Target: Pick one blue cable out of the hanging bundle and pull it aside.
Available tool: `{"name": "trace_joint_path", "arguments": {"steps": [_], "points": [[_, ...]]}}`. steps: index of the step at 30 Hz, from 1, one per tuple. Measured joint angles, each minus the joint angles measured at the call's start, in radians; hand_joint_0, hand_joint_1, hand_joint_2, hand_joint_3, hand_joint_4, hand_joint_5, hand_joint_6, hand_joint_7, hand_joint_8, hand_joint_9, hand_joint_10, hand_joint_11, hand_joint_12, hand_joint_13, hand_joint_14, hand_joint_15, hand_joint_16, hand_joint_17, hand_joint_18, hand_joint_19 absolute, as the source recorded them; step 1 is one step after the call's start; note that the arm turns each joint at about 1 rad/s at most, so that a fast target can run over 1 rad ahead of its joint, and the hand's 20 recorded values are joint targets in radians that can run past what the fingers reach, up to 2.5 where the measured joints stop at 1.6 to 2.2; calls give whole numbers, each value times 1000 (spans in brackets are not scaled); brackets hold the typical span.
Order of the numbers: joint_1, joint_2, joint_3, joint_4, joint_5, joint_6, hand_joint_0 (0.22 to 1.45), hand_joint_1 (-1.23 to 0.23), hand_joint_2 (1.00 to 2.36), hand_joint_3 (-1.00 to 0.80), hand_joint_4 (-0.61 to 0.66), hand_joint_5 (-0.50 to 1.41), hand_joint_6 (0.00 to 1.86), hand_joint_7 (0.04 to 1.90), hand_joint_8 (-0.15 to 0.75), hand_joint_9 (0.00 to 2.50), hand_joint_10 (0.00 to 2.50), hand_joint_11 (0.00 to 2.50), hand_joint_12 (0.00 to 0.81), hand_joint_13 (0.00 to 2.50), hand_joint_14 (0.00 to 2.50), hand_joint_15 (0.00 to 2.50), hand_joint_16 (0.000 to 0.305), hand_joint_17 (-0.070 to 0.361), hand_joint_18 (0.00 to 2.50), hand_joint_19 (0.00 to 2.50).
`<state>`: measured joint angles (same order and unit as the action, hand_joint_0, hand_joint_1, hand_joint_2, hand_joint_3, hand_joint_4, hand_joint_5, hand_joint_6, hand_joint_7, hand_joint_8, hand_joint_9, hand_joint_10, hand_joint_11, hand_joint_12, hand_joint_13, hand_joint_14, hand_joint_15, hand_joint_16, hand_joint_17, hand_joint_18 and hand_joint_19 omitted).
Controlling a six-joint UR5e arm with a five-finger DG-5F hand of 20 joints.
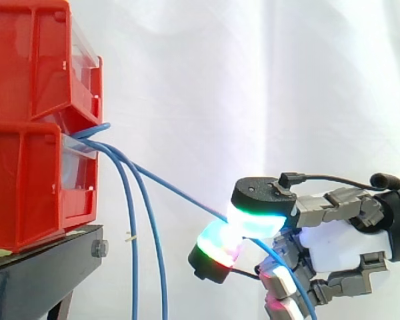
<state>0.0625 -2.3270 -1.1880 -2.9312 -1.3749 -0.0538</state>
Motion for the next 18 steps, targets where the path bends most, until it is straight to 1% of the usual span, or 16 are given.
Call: {"name": "trace_joint_path", "arguments": {"steps": [18], "points": [[0, 0, -1, 1, 0, 0, 629, -780, 1004, -87, -168, -21, 886, 1041, 276, 1270, 20, 579, 338, 1123, 23, 725, 54, 121, 893, 433]]}}
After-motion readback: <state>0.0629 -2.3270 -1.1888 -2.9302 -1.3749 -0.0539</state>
